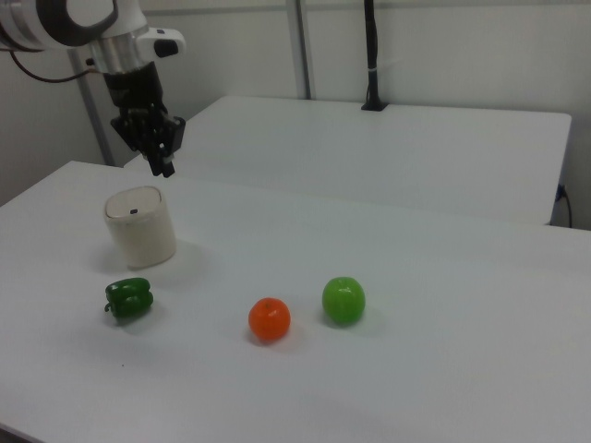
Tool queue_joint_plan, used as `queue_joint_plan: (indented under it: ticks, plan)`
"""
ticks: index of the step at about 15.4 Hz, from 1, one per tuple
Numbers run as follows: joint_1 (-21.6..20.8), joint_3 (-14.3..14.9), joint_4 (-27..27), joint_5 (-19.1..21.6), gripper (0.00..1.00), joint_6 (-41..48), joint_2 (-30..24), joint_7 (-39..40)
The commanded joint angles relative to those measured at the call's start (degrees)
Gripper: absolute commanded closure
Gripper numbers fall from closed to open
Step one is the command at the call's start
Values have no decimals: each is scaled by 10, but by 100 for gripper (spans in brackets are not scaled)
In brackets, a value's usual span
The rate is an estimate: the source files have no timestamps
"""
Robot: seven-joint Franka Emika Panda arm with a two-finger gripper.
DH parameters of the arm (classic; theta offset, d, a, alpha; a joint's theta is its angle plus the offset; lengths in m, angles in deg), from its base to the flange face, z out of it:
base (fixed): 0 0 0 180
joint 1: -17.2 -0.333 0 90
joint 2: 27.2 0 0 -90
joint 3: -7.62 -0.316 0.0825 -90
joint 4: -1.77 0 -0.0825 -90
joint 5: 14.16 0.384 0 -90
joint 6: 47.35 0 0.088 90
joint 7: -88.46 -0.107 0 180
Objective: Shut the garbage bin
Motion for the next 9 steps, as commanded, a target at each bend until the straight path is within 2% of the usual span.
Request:
queue_joint_plan:
  ticks: [1,2,3,4,9]
  plan:
    - [18,-2,-22,4,19,13,-10,-20]
    - [19,-2,-27,0,16,11,-9,-20]
    - [21,-2,-29,-1,3,12,-10,-20]
    - [23,-1,-36,-3,0,12,-10,-20]
    - [19,-3,-48,-23,0,6,-13,-20]
